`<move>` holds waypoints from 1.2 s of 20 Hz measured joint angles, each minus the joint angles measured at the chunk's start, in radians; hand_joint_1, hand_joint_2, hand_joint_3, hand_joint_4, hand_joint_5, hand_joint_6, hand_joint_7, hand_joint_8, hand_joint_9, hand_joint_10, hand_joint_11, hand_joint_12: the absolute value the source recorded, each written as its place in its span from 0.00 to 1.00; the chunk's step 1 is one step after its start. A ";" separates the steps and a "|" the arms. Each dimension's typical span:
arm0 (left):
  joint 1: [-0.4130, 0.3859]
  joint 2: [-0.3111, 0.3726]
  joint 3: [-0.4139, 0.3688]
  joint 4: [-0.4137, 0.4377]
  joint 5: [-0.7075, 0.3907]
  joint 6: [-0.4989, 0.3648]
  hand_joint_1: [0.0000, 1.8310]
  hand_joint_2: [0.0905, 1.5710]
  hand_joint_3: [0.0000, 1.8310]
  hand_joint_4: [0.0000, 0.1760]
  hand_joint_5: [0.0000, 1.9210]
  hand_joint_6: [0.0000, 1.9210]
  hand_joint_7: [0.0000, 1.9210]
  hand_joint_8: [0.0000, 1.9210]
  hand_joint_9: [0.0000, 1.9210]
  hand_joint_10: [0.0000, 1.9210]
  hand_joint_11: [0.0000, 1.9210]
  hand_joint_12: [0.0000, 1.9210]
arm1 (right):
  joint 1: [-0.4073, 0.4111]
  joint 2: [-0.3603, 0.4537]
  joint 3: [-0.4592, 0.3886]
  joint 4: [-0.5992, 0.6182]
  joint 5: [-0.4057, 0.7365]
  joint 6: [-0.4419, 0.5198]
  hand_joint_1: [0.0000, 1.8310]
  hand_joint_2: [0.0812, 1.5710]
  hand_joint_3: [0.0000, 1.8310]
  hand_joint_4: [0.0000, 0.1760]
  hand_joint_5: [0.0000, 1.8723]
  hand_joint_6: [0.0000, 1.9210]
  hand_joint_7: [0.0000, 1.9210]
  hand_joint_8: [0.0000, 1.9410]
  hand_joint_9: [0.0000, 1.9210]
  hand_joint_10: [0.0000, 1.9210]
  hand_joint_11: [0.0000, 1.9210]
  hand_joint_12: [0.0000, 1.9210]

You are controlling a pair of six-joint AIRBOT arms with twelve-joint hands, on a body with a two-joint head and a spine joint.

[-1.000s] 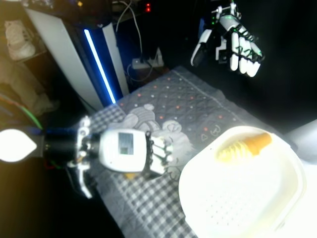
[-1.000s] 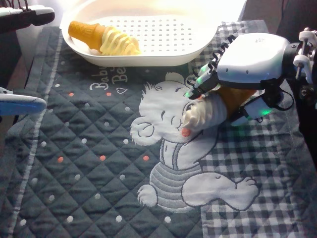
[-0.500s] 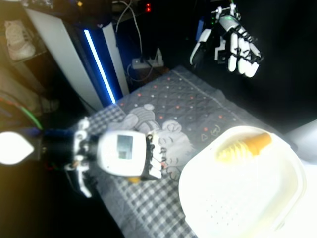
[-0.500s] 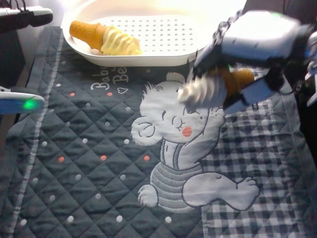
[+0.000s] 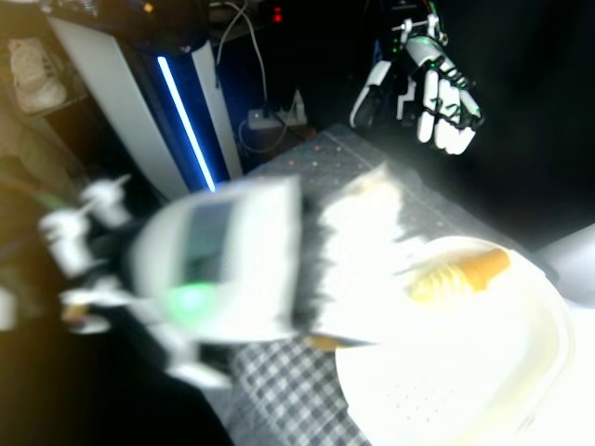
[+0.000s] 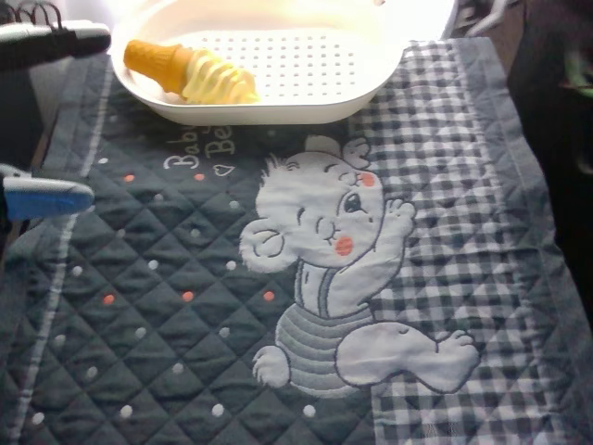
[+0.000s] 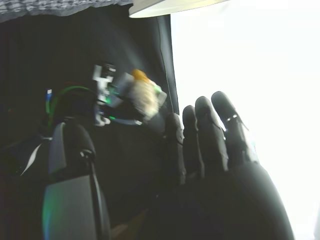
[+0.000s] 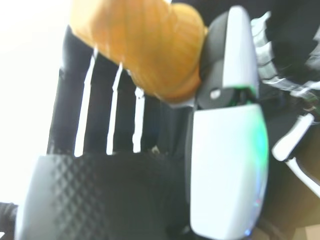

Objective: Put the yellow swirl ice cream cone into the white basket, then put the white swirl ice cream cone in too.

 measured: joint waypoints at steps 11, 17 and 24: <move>-0.074 -0.027 0.024 0.069 0.048 -0.019 0.47 0.50 0.00 0.00 0.27 0.00 0.21 0.00 0.21 0.00 0.00 0.59 | 0.010 -0.164 0.149 -0.257 -0.376 0.003 0.35 0.58 0.00 0.75 0.06 0.00 0.08 0.00 0.09 0.00 0.00 0.31; -0.044 -0.001 0.012 0.023 0.002 -0.019 0.49 0.49 0.00 0.01 0.23 0.00 0.20 0.00 0.17 0.00 0.00 0.51 | 0.016 0.008 -0.027 -0.050 -0.141 0.061 0.35 0.55 0.00 1.00 0.00 0.00 0.00 0.00 0.00 0.00 0.00 0.00; 0.042 0.037 -0.031 -0.040 -0.221 -0.009 0.51 0.50 0.00 0.04 0.18 0.00 0.15 0.00 0.12 0.00 0.00 0.50 | -0.098 0.264 -0.285 0.196 0.333 0.009 0.43 0.55 0.01 0.92 0.00 0.00 0.03 0.01 0.00 0.00 0.00 0.00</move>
